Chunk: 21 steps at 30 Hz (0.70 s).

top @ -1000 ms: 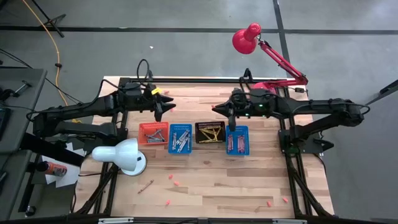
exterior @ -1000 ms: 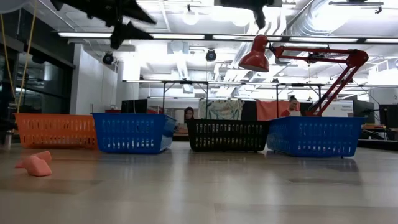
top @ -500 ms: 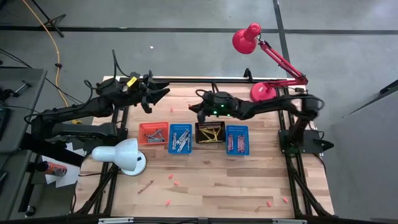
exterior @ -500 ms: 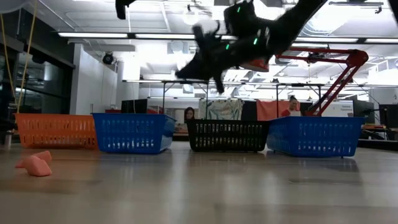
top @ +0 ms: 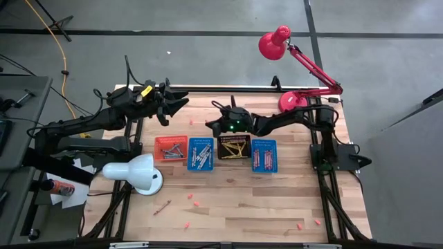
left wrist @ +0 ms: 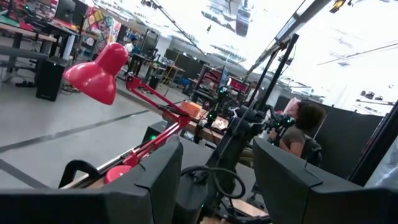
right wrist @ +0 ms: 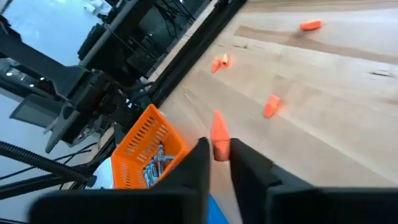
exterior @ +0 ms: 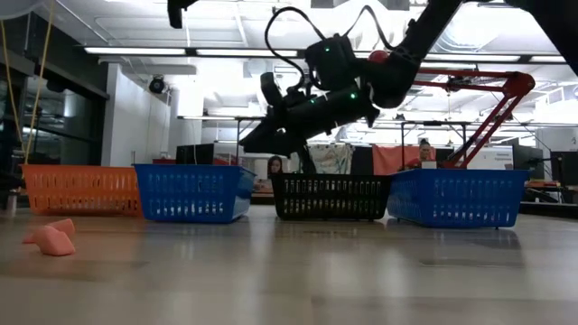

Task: Sort crayons
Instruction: Put the pink crayon into the right blue bin

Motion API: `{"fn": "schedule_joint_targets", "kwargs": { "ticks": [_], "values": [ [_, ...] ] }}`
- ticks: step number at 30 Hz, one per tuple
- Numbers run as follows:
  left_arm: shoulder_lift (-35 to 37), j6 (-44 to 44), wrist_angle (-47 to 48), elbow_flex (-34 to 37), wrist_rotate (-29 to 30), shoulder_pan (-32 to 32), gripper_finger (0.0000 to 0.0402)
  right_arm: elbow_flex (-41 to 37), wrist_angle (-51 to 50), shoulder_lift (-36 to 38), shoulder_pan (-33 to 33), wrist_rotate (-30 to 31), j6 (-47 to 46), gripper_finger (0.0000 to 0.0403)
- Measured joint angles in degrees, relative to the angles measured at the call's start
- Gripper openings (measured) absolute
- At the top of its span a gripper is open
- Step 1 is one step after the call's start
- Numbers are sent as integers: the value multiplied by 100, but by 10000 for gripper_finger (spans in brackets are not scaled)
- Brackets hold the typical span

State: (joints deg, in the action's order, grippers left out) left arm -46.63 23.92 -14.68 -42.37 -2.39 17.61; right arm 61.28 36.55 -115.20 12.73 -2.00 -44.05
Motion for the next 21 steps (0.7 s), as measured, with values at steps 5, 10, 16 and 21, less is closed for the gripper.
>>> {"fn": "schedule_joint_targets", "kwargs": {
  "ticks": [5, 10, 16, 21],
  "values": [
    [0, 0, 30, 0, 0, -2, 182, 232, -417, 21, 0, -2, 57, 115],
    [0, 2, 41, 0, 0, -1, 182, 473, -704, 28, 92, -671, 322, 188],
    [0, 136, 210, 0, -42, -2, 182, 420, -1256, 571, 284, -1834, 817, 214],
    [-2, 294, 323, 0, -269, -18, 182, -29, -2825, 1672, 176, -1348, 1927, 215]
  ]
}}
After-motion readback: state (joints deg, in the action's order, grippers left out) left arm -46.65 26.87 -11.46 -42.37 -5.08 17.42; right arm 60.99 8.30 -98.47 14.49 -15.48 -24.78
